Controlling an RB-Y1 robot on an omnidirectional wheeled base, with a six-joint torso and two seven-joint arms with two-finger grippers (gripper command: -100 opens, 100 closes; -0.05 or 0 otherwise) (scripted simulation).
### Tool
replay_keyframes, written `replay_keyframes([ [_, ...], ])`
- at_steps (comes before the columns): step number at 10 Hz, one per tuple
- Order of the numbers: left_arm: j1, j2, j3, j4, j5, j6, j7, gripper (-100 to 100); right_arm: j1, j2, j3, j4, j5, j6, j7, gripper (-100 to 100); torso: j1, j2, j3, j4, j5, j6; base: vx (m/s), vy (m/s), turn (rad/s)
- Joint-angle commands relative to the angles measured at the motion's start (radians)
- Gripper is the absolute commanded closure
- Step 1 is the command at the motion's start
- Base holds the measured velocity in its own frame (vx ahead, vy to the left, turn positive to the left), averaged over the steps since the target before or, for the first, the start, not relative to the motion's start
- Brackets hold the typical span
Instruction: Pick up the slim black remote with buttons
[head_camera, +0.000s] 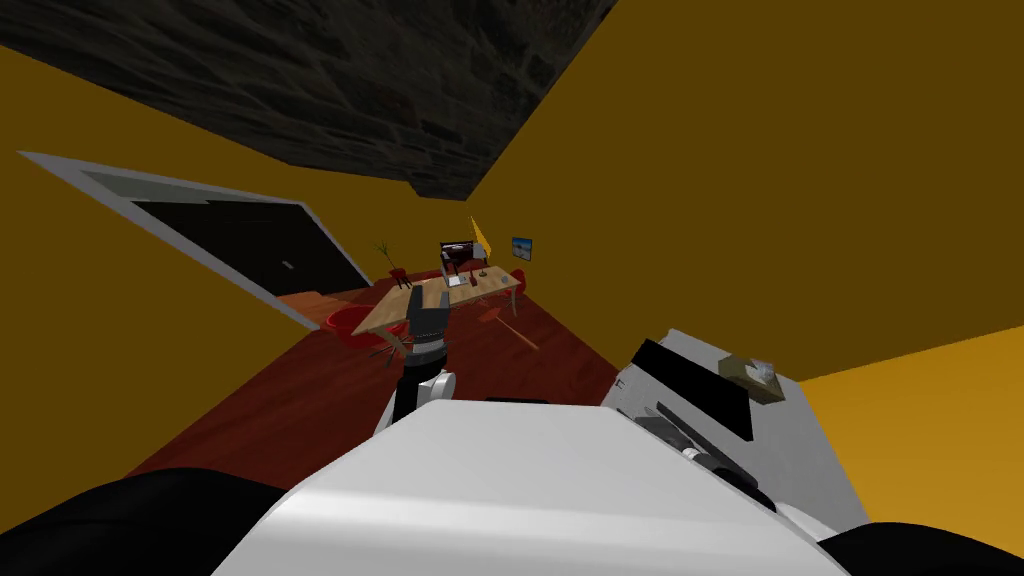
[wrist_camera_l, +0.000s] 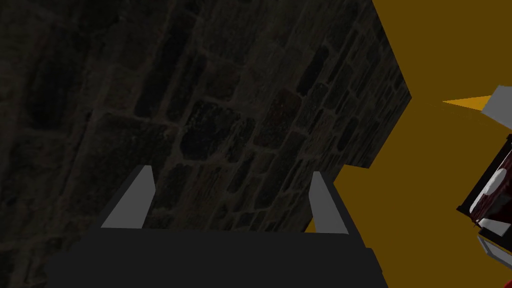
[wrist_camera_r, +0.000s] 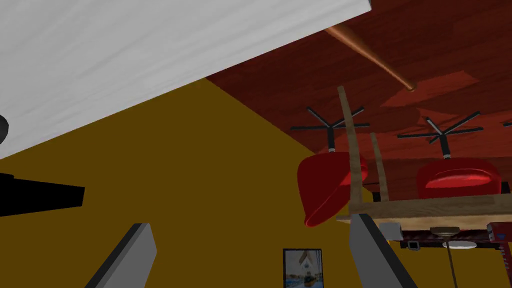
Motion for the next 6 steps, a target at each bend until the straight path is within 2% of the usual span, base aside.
replay_keyframes([
  [1, 0.0, 0.0, 0.0, 0.0, 0.0, 0.0, 0.0, 0, 0.043, -0.049, 0.018, 0.012, 0.023, 0.027, 0.008, -100, 0.0, 0.0, 0.0, 0.0, 0.0, 0.0, 0.008, -0.091, 0.333],
  [2, 0.0, 0.0, 0.0, 0.0, 0.0, 0.0, 0.0, 0, 0.064, -0.071, 0.026, 0.031, 0.035, 0.031, 0.012, -100, -0.001, 0.0, 0.0, 0.0, 0.0, 0.0, 0.014, -0.09, 0.362],
  [3, 0.0, 0.0, 0.0, 0.0, 0.0, 0.0, 0.0, 0, 0.064, -0.071, 0.026, 0.031, 0.035, 0.031, 0.012, -100, -0.001, -0.001, 0.0, 0.0, 0.0, 0.0, 0.004, -0.068, 0.103],
  [6, 0.0, 0.0, 0.0, 0.0, 0.0, 0.0, 0.0, 0, 0.121, -0.128, 0.051, 0.084, 0.06, 0.037, 0.019, -100, 0.0, 0.0, 0.0, 0.0, 0.0, 0.0, -0.011, -0.071, 0.269],
])
